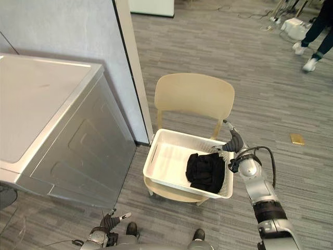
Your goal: Pick up the laundry basket with both hands and put the clothes into the washing machine.
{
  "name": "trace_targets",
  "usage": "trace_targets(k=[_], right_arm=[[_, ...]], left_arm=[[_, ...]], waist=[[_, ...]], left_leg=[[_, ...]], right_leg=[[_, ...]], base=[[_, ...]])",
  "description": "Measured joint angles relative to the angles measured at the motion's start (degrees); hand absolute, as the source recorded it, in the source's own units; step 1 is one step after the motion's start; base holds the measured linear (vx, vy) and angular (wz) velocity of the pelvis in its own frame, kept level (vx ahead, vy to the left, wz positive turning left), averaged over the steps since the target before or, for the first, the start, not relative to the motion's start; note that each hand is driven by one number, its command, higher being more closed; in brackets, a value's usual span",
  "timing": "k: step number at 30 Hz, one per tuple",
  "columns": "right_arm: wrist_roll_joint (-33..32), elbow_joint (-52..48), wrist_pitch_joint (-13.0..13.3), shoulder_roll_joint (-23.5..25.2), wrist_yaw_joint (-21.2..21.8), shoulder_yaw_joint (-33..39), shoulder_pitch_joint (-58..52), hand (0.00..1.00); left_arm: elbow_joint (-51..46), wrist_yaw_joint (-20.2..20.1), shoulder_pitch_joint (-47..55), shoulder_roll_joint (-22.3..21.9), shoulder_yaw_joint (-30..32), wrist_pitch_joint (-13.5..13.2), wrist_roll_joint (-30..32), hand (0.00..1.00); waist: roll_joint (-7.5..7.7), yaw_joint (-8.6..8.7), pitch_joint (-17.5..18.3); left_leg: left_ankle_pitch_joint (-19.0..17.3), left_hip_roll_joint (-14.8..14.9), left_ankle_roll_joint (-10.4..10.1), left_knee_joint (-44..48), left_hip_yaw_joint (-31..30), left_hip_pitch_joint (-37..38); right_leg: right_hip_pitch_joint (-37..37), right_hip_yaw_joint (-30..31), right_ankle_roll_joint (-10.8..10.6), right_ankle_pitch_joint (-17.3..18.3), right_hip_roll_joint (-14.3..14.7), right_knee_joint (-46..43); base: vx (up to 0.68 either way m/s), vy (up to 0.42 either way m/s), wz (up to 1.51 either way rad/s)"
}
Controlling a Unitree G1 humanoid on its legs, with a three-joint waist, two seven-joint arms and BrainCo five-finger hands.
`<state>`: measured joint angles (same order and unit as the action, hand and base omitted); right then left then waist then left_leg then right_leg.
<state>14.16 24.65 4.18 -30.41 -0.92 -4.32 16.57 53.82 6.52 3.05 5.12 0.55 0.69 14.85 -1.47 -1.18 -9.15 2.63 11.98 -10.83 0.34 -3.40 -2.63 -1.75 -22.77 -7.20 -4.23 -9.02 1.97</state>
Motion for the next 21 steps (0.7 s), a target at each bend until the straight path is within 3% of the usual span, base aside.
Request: trace_targets(k=[8, 15, 21], right_arm=[[1.3, 8.2, 0.0, -1.8, 1.1, -9.0, 8.3, 0.00], [2.0, 12.4, -1.5, -1.0, 1.0, -9.1, 9.0, 0.00], [2.3, 14.9, -2.4, 0.6, 0.6, -9.1, 11.1, 0.00]], left_arm=[[-0.3, 2.6, -2.0, 2.3, -0.5, 0.2, 0.8, 0.00], [-1.6, 6.4, -2.5, 1.9, -0.4, -0.3, -12.1, 0.00], [-2.7, 7.4, -3.2, 1.9, -0.3, -1.3, -13.0, 0.00]], waist=[[-0.15, -0.25, -6.1], [-0.22, -1.29, -9.1], [-0.38, -1.27, -11.6]], left_leg=[[0.0, 0.0, 0.0, 2.1, 1.4, -4.1], [0.0, -0.1, 0.0, 3.7, 1.0, -7.3], [0.3, -0.1, 0.1, 4.2, 1.0, -8.9]], right_leg=[[5.2, 2.5, 0.6, -1.3, -0.1, -1.1], [7.6, 2.4, 0.8, -1.8, -0.3, -1.4], [9.4, 2.6, 1.0, -2.1, -0.4, -2.0]], base=[[-0.06, -0.003, -0.14], [-0.04, -0.004, -0.01], [-0.05, -0.004, -0.02]])
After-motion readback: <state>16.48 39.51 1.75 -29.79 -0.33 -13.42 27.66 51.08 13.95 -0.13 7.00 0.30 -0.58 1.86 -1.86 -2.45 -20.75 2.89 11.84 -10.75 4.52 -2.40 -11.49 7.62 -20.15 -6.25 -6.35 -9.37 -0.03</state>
